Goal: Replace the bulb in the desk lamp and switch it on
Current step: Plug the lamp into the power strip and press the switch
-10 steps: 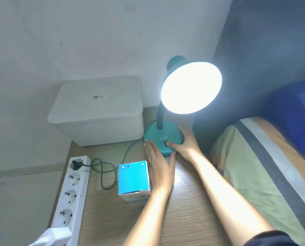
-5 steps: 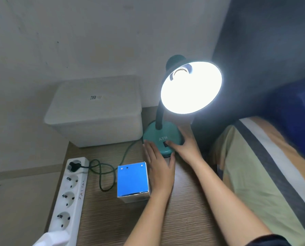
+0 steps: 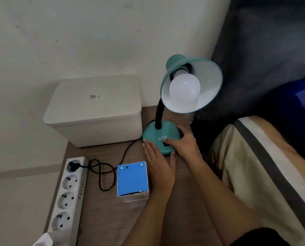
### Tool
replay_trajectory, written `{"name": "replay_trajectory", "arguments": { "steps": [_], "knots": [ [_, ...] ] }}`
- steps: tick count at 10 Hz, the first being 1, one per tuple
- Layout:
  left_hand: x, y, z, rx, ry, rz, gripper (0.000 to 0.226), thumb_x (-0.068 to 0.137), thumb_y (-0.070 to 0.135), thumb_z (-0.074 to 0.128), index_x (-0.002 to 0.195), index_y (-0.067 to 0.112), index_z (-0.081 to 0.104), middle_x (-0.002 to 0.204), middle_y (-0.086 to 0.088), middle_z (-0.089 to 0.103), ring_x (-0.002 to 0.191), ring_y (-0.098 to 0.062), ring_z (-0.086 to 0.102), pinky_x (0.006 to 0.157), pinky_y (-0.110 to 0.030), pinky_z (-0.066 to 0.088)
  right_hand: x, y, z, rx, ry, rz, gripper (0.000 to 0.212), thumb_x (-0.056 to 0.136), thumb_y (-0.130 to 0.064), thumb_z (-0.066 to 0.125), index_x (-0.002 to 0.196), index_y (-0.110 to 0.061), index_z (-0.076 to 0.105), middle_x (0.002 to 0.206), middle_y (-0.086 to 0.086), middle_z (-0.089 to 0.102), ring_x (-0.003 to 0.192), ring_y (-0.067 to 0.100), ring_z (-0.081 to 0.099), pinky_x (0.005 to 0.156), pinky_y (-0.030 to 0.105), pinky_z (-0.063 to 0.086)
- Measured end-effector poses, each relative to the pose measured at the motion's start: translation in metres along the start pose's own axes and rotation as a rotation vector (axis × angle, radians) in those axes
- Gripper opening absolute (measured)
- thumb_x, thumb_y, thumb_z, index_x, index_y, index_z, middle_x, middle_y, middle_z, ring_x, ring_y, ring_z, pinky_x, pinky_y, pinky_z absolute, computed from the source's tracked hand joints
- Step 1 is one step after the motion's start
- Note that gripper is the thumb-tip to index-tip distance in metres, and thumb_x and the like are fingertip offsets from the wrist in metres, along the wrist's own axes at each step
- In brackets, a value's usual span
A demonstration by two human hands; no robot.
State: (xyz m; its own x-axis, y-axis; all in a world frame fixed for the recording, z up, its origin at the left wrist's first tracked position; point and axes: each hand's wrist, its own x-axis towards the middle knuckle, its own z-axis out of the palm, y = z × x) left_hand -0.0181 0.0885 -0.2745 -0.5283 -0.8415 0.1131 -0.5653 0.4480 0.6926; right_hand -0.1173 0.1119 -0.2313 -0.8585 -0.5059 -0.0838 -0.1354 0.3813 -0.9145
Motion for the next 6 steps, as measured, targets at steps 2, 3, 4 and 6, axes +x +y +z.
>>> {"name": "replay_trajectory", "arguments": {
  "steps": [2,3,4,6],
  "knots": [
    [-0.001,0.008,-0.005,0.064,-0.047,-0.053,0.093,0.081,0.063,0.019,0.147,0.0,0.001,0.158,-0.012,-0.008,0.144,-0.02,-0.012,0.108,-0.023,0.003,-0.001,-0.004,-0.004,-0.071,-0.072,-0.035,0.059,0.067,-0.021,0.081,0.121,-0.013,0.058,0.11,0.003,0.064,0.102,0.018,0.059,0.089,0.031,0.05],
    [0.002,0.013,-0.008,0.053,-0.114,-0.078,0.084,0.094,0.045,0.042,0.147,0.001,-0.005,0.157,-0.011,-0.016,0.146,-0.021,-0.015,0.109,-0.022,0.003,-0.005,-0.007,-0.008,-0.135,-0.091,-0.025,0.056,0.076,-0.018,0.073,0.127,-0.009,0.054,0.12,0.011,0.062,0.112,0.026,0.057,0.093,0.028,0.043],
    [-0.003,0.015,-0.015,0.054,-0.156,-0.093,0.081,0.095,0.038,0.043,0.147,-0.001,-0.006,0.157,-0.013,-0.016,0.146,-0.023,-0.015,0.108,-0.02,-0.005,-0.017,-0.004,-0.016,-0.157,-0.099,0.021,0.052,0.084,-0.016,0.064,0.133,-0.008,0.049,0.13,0.012,0.057,0.12,0.025,0.053,0.097,0.023,0.037],
    [-0.037,0.015,-0.029,0.119,-0.267,-0.118,0.082,0.095,0.036,0.043,0.146,0.0,-0.011,0.156,-0.013,-0.017,0.146,-0.024,-0.014,0.114,-0.028,-0.008,-0.061,0.022,-0.043,-0.291,-0.115,0.031,0.05,0.094,-0.014,0.05,0.141,-0.008,0.037,0.147,0.012,0.04,0.136,0.022,0.038,0.106,0.017,0.023]
  ]
}}
